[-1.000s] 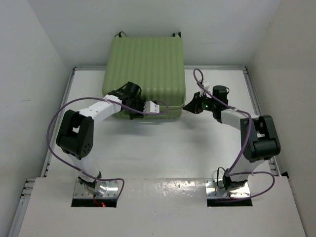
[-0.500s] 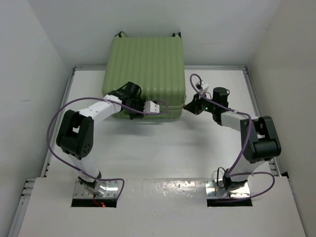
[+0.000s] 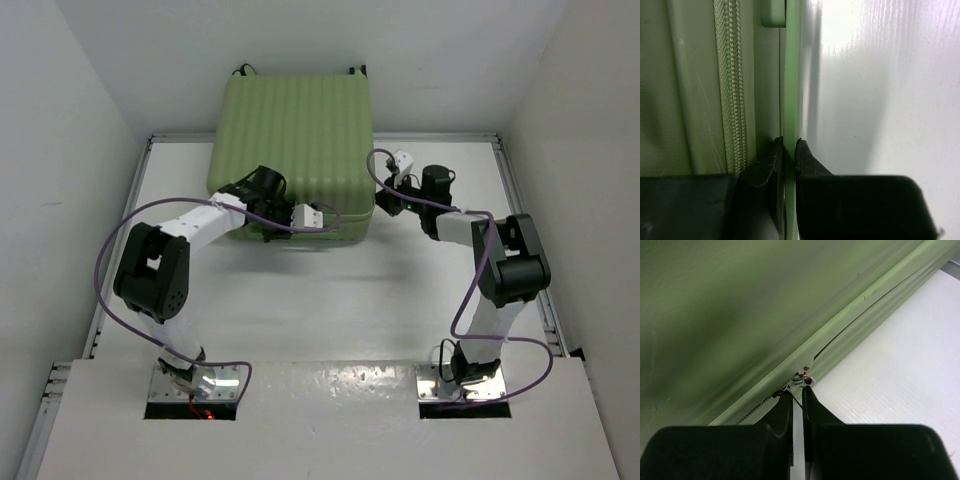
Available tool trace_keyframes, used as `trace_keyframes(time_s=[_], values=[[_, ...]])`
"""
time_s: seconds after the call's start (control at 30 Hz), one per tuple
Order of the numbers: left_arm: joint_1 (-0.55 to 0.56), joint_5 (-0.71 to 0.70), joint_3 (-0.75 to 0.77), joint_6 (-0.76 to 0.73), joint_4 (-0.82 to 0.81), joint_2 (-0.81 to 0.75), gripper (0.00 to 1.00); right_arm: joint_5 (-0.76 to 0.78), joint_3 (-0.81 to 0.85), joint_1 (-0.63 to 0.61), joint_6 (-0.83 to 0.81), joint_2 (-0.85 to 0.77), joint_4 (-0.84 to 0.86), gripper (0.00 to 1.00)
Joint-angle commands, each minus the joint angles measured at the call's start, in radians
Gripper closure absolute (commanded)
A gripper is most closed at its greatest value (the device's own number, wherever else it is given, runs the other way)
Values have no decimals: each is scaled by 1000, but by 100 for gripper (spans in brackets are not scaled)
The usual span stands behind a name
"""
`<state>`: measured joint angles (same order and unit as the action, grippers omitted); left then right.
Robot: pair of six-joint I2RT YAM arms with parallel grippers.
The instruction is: Pack the luggage
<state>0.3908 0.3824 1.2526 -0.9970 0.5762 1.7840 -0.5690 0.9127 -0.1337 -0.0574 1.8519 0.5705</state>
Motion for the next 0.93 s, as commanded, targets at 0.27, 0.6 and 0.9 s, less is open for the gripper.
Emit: trace_keyframes(time_s=[0.27,0.6,0.9], values=[[-224,-111,-1,96,-164,-13,42,517,103,100,-50,17,195,39],[-130,64,-15,517,-154,-354,0,129,-126,223,42,-408,-159,0],[-130,-62,-168,836,-269,-595,0,80,-166,293,163,-703,-550,0]])
